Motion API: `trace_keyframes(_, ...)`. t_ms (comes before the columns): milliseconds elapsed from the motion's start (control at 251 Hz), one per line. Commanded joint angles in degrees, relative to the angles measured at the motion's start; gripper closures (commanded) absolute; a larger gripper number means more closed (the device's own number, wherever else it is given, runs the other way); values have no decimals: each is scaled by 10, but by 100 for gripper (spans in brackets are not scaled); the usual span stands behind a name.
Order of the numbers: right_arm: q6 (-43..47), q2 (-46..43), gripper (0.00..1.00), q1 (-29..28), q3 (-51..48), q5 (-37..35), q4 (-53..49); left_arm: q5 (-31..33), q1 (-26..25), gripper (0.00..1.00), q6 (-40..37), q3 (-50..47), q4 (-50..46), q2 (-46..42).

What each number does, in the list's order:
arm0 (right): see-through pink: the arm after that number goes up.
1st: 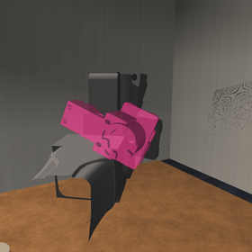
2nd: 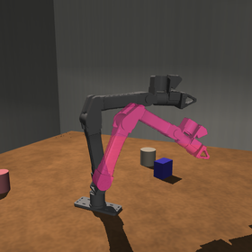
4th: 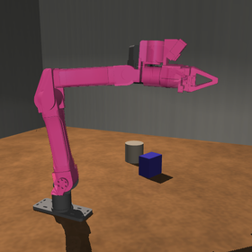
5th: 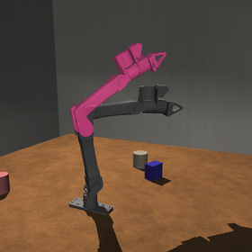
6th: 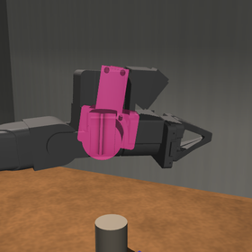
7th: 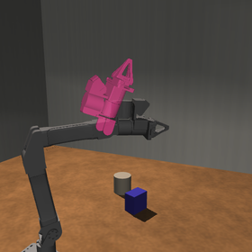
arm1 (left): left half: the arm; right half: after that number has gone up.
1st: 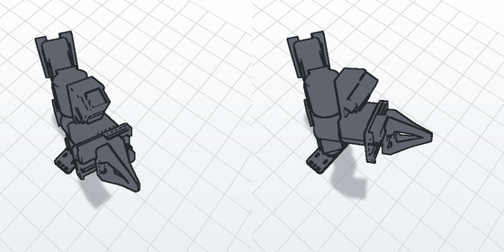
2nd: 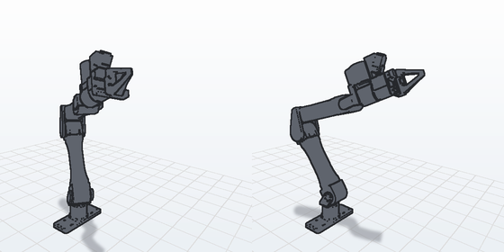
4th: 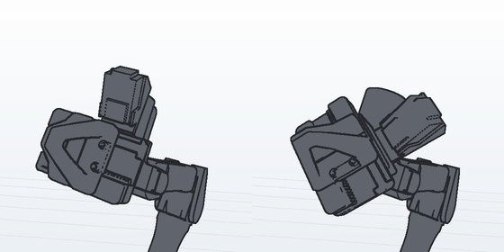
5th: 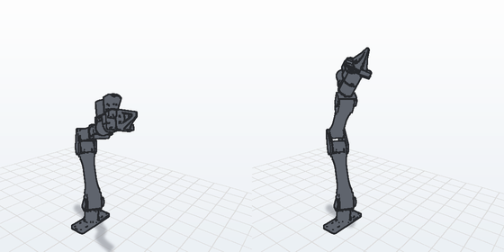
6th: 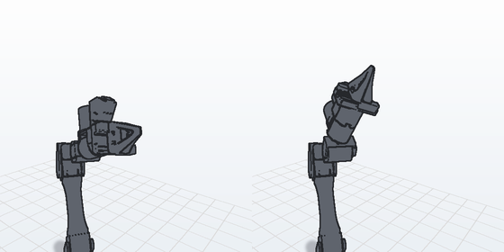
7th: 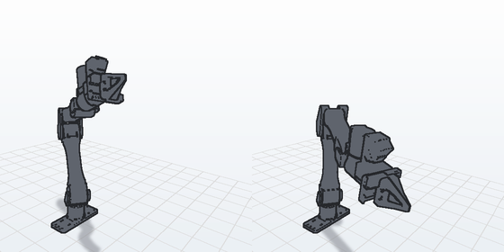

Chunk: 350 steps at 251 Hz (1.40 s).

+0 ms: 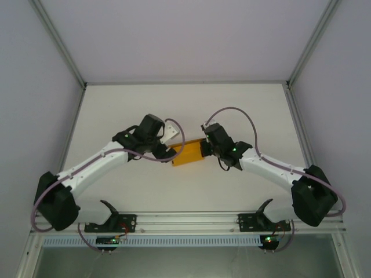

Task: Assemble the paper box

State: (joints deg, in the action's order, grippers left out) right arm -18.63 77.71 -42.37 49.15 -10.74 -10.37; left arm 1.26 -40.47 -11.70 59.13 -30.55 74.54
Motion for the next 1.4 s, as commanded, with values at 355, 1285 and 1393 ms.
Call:
trace_keyframes(355, -23, 21, 100, -5, 25, 10, -55, -34, 7, 55, 113, -21, 34, -5)
trace_keyframes(1285, -39, 18, 100, -36, 18, -40, -50, -52, 16, 100, 248, 19, 9, 44)
trace_keyframes(1393, -60, 22, 100, -61, 10, -99, -47, -80, 19, 100, 329, 38, -14, 64)
